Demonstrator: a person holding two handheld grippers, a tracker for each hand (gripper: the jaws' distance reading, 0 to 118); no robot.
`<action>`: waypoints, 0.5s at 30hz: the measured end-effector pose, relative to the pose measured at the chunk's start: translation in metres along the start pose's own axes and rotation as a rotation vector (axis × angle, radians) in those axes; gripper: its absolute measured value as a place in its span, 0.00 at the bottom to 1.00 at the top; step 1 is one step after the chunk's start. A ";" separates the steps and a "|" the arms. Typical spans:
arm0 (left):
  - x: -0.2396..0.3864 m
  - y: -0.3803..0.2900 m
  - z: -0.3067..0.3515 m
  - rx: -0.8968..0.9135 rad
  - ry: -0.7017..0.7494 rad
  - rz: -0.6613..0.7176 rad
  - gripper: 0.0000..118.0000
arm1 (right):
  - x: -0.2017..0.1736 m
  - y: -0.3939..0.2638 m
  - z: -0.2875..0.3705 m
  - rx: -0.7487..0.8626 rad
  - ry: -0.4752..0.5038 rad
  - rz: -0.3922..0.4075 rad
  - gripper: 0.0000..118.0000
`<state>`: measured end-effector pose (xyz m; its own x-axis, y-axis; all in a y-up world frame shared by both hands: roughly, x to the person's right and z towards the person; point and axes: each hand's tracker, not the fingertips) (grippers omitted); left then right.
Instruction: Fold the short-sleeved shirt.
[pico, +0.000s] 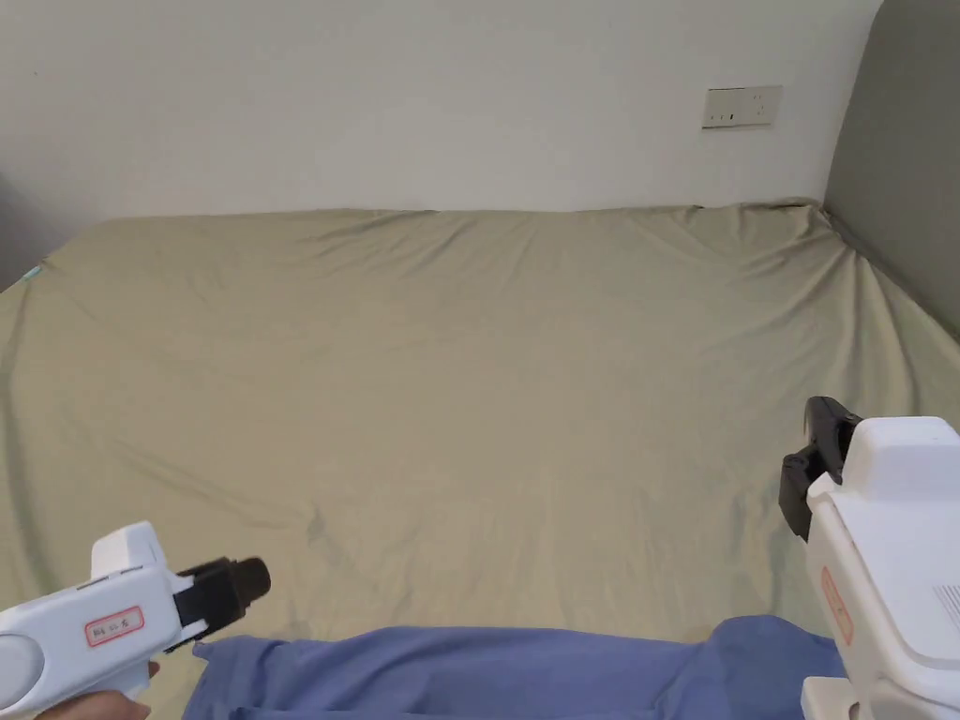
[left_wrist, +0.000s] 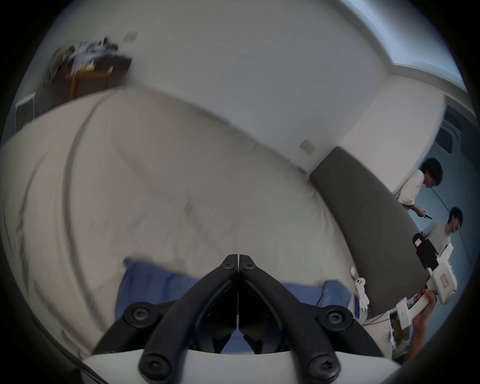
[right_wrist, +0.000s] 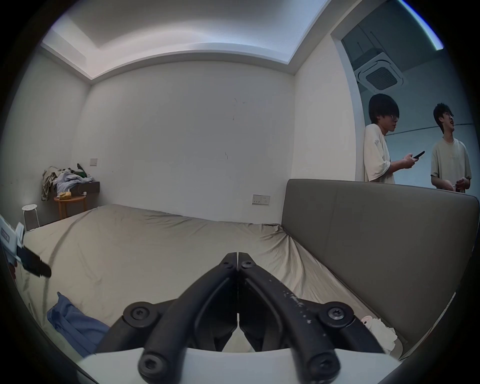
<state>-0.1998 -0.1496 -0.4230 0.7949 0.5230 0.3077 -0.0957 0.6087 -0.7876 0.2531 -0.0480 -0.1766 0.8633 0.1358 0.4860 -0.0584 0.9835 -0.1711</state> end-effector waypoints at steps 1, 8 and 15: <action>-0.013 -0.003 -0.002 -0.025 0.022 0.022 0.00 | -0.001 -0.001 -0.002 -0.008 0.003 0.007 0.01; -0.092 -0.023 -0.012 -0.144 0.054 0.193 0.20 | -0.018 -0.009 -0.018 -0.062 0.034 0.031 0.01; -0.118 -0.030 -0.035 -0.173 0.055 0.254 0.87 | -0.037 -0.016 -0.032 -0.101 0.067 0.061 0.01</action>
<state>-0.2694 -0.2506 -0.4546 0.7903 0.6094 0.0636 -0.1956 0.3492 -0.9164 0.2378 -0.0728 -0.2193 0.8917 0.1832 0.4139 -0.0637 0.9561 -0.2859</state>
